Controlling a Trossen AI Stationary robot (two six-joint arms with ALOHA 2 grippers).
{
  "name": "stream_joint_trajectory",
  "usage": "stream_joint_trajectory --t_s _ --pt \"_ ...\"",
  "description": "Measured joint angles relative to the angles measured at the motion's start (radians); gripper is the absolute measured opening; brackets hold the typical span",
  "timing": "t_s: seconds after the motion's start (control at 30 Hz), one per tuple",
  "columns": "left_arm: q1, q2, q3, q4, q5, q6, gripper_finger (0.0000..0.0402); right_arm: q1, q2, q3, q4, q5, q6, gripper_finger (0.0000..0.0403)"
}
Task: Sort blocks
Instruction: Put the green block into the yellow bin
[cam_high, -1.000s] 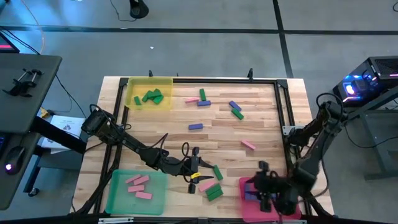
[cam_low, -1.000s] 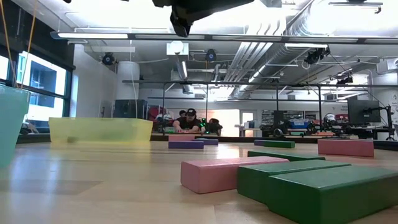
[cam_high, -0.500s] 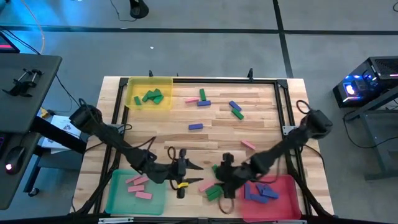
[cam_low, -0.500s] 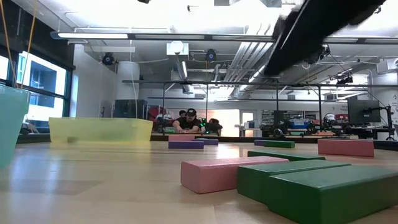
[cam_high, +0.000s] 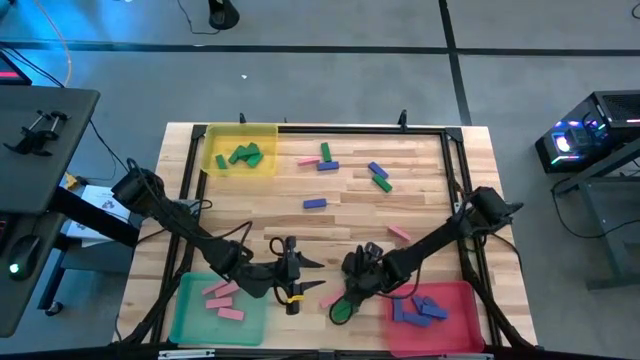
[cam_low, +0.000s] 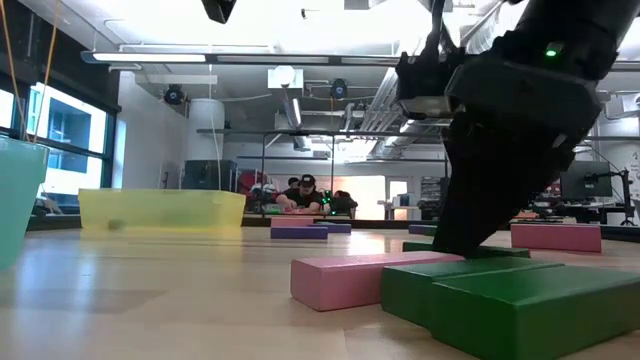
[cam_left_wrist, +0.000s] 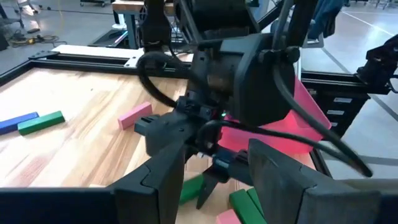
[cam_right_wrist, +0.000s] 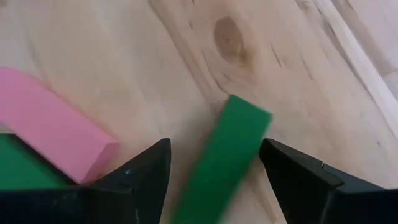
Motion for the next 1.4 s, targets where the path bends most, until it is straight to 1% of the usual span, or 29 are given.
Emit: stream_joint_trajectory --t_s 0.1,0.17,0.23,0.33,0.43,0.47,0.57,0.63,0.7,0.83,0.9,0.97,1.03,1.07,1.13,1.2,1.23,1.3,1.4 --pt "0.0 0.0 0.0 -0.005 -0.002 -0.001 0.0163 0.002 0.019 0.004 -0.002 0.013 -0.005 0.0235" --pt "0.0 0.0 0.0 -0.005 -0.003 -0.001 0.0163 0.002 0.029 0.004 -0.012 0.02 -0.022 0.022" --pt "0.0 0.0 0.0 -0.008 -0.009 -0.001 0.0163 0.003 0.033 0.005 -0.031 0.034 -0.042 0.0192" --pt "0.0 0.0 -0.004 -0.017 -0.019 0.0 0.0163 0.005 0.034 -0.002 -0.042 0.051 -0.09 0.0135" --pt "0.0 0.0 -0.038 -0.016 -0.022 0.012 0.0163 0.006 0.03 -0.057 0.044 0.078 -0.198 0.0078" --pt "0.002 0.0 -0.056 -0.01 -0.022 0.009 0.0163 0.006 0.026 -0.079 0.09 0.086 -0.228 0.007" --pt "0.011 0.0 -0.13 0.062 -0.022 -0.047 0.0163 0.005 -0.003 -0.145 0.228 0.133 -0.269 0.007" --pt "0.014 0.0 -0.186 0.151 -0.022 -0.068 0.0163 0.016 -0.048 -0.19 0.302 0.199 -0.291 0.007" --pt "0.014 0.01 -0.235 0.273 -0.024 -0.06 0.0163 0.032 -0.108 -0.239 0.359 0.287 -0.332 0.007" --pt "0.013 0.057 -0.288 0.529 -0.032 0.06 0.0163 0.078 -0.252 -0.317 0.642 0.452 -0.427 0.007" --pt "0.015 0.097 -0.289 0.649 -0.021 0.159 0.0163 0.103 -0.291 -0.364 0.806 0.477 -0.539 0.007" --pt "0.02 0.148 -0.275 0.768 0.02 0.254 0.0163 0.129 -0.333 -0.408 1.008 0.489 -0.679 0.007" --pt "0.027 0.201 -0.25 0.864 0.058 0.328 0.0163 0.151 -0.363 -0.44 1.248 0.475 -0.806 0.007" --pt "0.032 0.228 -0.227 0.903 0.089 0.355 0.0163 0.164 -0.371 -0.459 1.332 0.468 -0.868 0.007" --pt "0.039 0.272 -0.195 0.943 0.12 0.388 0.0163 0.175 -0.365 -0.478 1.472 0.4 -0.96 0.007" --pt "0.055 0.325 -0.135 0.967 0.165 0.392 0.0163 0.19 -0.367 -0.489 1.579 0.369 -1.027 0.007" --pt "0.058 0.341 -0.12 0.978 0.168 0.384 0.0163 0.189 -0.366 -0.487 1.62 0.338 -1.045 0.007" --pt "0.073 0.384 -0.051 0.983 0.183 0.361 0.0163 0.188 -0.361 -0.486 1.644 0.307 -1.057 0.007" --pt "0.09 0.425 0.022 0.977 0.192 0.351 0.0163 0.184 -0.347 -0.48 1.637 0.289 -1.054 0.007"
